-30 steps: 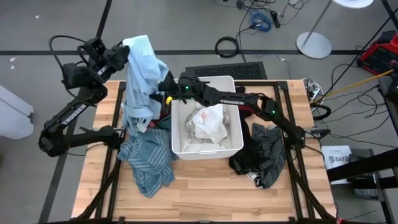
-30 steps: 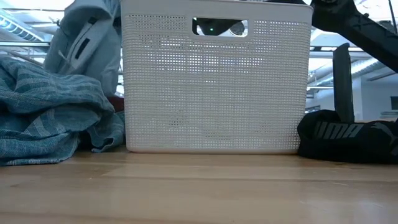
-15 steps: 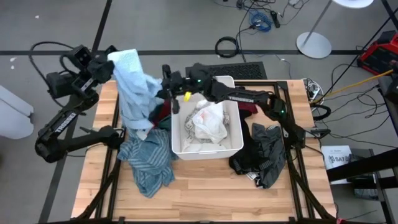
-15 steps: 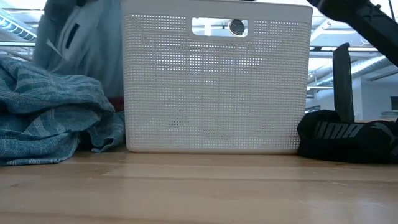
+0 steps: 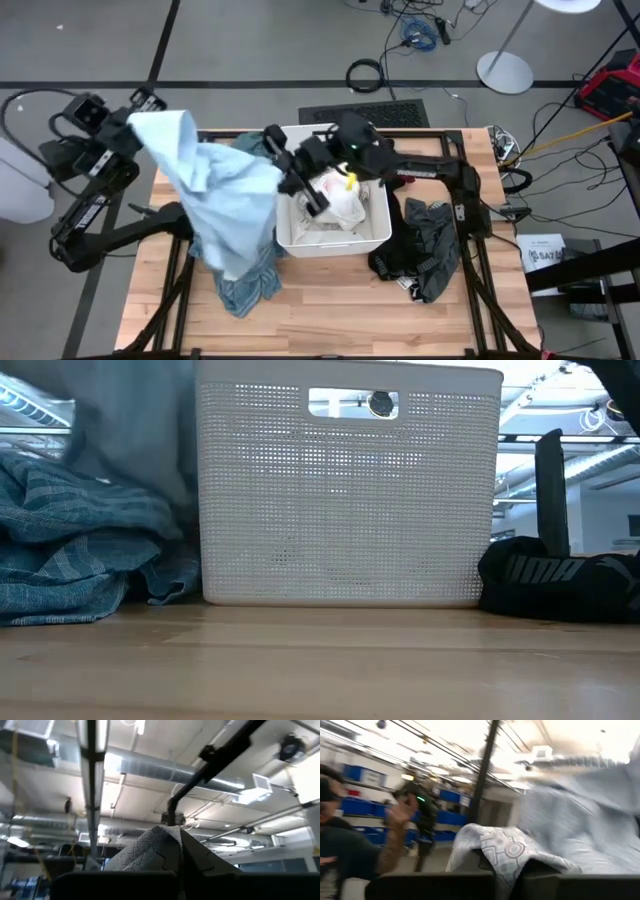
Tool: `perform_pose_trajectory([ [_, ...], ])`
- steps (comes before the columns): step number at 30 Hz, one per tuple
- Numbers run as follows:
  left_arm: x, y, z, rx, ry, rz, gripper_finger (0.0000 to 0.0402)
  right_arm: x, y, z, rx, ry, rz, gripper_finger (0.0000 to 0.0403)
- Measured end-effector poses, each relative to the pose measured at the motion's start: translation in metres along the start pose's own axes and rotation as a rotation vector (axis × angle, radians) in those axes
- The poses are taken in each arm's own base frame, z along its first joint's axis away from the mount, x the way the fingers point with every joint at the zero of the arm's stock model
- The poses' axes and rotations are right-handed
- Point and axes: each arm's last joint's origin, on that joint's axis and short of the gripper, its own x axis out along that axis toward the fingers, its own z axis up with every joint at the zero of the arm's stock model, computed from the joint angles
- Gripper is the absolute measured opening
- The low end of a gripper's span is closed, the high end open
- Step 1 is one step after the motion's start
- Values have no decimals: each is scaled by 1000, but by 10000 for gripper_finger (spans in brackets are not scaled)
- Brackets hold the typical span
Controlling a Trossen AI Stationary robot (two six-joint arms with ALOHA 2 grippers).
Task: Sort clothes
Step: Move the gray and white shirt to the middle left of the table
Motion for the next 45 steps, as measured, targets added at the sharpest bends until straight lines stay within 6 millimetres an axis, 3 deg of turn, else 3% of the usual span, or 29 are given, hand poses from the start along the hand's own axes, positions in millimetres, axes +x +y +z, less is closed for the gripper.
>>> perform_pose_trajectory([
  [4, -2, -18, 5, 34, -10, -96, 5, 12, 20, 11, -12, -31, 47, 0],
  [9, -5, -31, 8, 23, -1, -154, 5, 32, 47, 11, -9, -56, 109, 0],
  [16, -9, -36, 5, 9, 53, -183, 5, 56, 83, 5, -69, -62, 139, 0],
  [22, -13, -30, -6, -15, 123, -189, 5, 58, 85, -5, -100, 36, 72, 0],
  [24, -15, -24, -13, -39, 157, -183, 5, 55, 74, -18, -84, 103, -8, 0],
  [27, -25, -17, -30, -83, 201, -165, 4, 51, 57, -56, 52, 184, -54, 0],
  [30, -45, -11, -57, -135, 223, -124, 3, 49, 48, -100, 201, 274, -79, 0],
  [32, -61, -10, -75, -167, 195, -76, 3, 48, 49, -119, 230, 324, -77, 0],
  [37, -99, -17, -113, -236, 111, 3, 2, 59, 67, -133, 185, 369, -77, 0],
  [42, -124, -21, -140, -335, 76, 43, 1, 68, 84, -142, 174, 412, -81, 0],
  [45, -133, -18, -152, -377, 82, 73, 1, 68, 93, -168, 250, 497, -72, 0],
])
